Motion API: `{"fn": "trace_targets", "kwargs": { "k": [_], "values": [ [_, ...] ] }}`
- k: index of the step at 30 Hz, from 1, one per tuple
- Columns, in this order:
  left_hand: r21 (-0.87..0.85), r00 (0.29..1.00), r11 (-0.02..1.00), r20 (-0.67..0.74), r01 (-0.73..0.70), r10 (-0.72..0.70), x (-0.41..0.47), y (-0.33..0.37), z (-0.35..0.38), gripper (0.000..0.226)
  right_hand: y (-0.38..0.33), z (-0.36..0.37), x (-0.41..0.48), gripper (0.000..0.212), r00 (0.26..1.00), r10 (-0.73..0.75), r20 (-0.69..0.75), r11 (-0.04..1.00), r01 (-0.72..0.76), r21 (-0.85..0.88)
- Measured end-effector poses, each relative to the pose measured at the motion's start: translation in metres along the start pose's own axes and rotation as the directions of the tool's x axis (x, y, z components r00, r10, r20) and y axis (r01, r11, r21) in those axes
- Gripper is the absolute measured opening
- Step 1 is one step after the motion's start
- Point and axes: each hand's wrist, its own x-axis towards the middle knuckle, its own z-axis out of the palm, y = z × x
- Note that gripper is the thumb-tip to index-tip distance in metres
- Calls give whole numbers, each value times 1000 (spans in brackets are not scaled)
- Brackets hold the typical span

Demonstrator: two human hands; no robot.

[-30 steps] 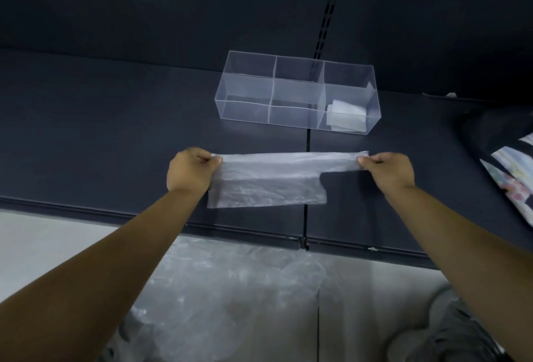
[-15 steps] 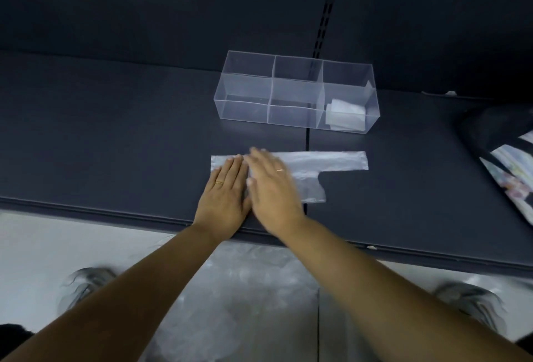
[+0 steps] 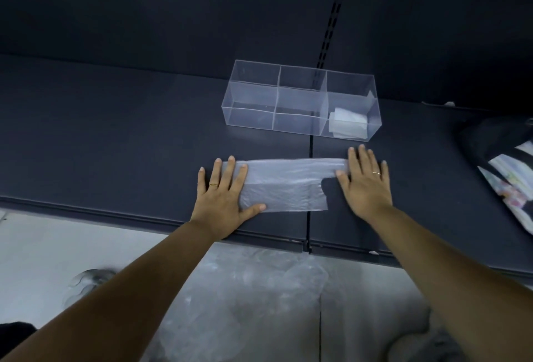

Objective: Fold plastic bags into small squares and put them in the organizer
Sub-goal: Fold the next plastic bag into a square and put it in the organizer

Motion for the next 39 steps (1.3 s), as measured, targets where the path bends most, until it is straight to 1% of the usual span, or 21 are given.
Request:
{"fn": "trace_targets", "kwargs": {
  "k": [2,4,6,7,9,12,14,16,19,21,22,25,26,27,28,30,32,33,35,37,39],
  "values": [
    [-12,999,1000,-39,-6,6,-2,2,-5,104,0,-9,-10,62,987,-17,-162,994,34,100],
    [-64,989,993,-116,-99,91,-8,8,-10,100,-6,-20,-26,48,952,-149,-266,938,221,265],
    [-140,965,961,-147,-238,218,-14,19,-11,91,-13,-22,-45,31,925,-327,-195,854,377,358],
    [-166,951,942,-151,-293,269,-15,26,-10,85,-17,-19,-53,28,917,-377,-133,842,399,363],
    [-204,939,919,-140,-338,314,-16,39,-5,79,-24,-13,-63,22,927,-361,-99,854,371,365],
    [-269,957,919,-108,-289,270,-14,50,-3,80,-34,-12,-60,4,942,-308,-130,874,335,353],
    [-283,966,925,-111,-255,233,-12,53,-3,79,-39,-15,-54,7,947,-315,-62,894,318,316],
    [-259,967,935,-135,-244,215,-9,54,-3,73,-39,-21,-52,14,956,-292,28,878,256,404],
    [-210,960,943,-167,-257,224,-8,58,-4,55,-30,-37,-54,17,948,-255,192,797,93,597],
    [-211,953,940,-199,-267,226,-11,62,-4,54,-26,-43,-57,5,955,-243,168,812,106,574],
    [-220,951,937,-215,-270,224,-13,64,-4,56,-27,-46,-60,14,962,-251,108,839,160,521],
    [-214,945,936,-236,-280,229,-19,71,-3,54,-36,-48,-70,83,903,-429,34,860,397,322],
    [-207,943,937,-238,-281,231,-21,73,-3,53,-41,-44,-72,91,870,-490,45,850,466,247],
    [-198,943,939,-237,-282,234,-23,74,-4,52,-45,-38,-73,88,850,-525,46,840,509,185],
    [-194,942,939,-238,-284,236,-24,75,-6,50,-48,-32,-72,75,850,-527,21,841,518,158],
    [-218,939,934,-257,-285,227,-23,72,-13,43,-49,-24,-68,33,888,-451,-94,848,459,267],
    [-334,951,912,-268,-240,153,-23,60,-24,33,-47,-21,-61,9,954,-274,-119,786,294,544],
    [-430,962,883,-260,-188,78,-23,50,-27,28,-45,-21,-57,6,979,-194,-66,731,189,655],
    [-594,981,804,-173,-31,-89,-23,27,-31,20,-43,-22,-48,2,996,-81,41,648,22,761],
    [-702,972,702,-60,122,-229,-21,6,-30,18,-44,-20,-42,9,995,13,98,599,-86,796],
    [-774,935,582,35,248,-352,-19,-7,-29,18,-46,-16,-36,20,990,106,93,569,-137,811]
  ]
}}
